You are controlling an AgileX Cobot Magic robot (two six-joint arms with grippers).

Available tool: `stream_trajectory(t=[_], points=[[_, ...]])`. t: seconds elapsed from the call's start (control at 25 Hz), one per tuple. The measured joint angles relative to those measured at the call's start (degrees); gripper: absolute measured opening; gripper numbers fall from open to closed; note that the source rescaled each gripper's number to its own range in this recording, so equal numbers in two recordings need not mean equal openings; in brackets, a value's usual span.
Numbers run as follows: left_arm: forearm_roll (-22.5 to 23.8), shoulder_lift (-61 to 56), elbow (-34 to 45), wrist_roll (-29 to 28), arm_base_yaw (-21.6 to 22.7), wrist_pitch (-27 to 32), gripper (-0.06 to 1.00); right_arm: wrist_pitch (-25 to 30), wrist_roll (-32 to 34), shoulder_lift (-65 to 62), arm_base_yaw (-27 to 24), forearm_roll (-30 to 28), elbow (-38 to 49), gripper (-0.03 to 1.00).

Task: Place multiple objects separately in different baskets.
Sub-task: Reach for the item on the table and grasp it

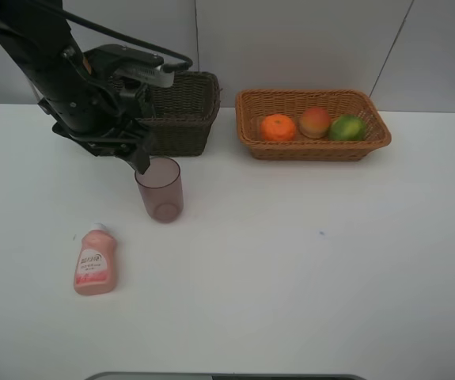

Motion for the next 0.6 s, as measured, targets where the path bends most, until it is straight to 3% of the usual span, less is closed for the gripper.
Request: stream_trajectory(t=[0.6], points=[[-1.6,5.5,0.2,0.0,0.0,-7.0,0.98,0.0,0.0,0.0,0.0,0.0,0.0,1.00]])
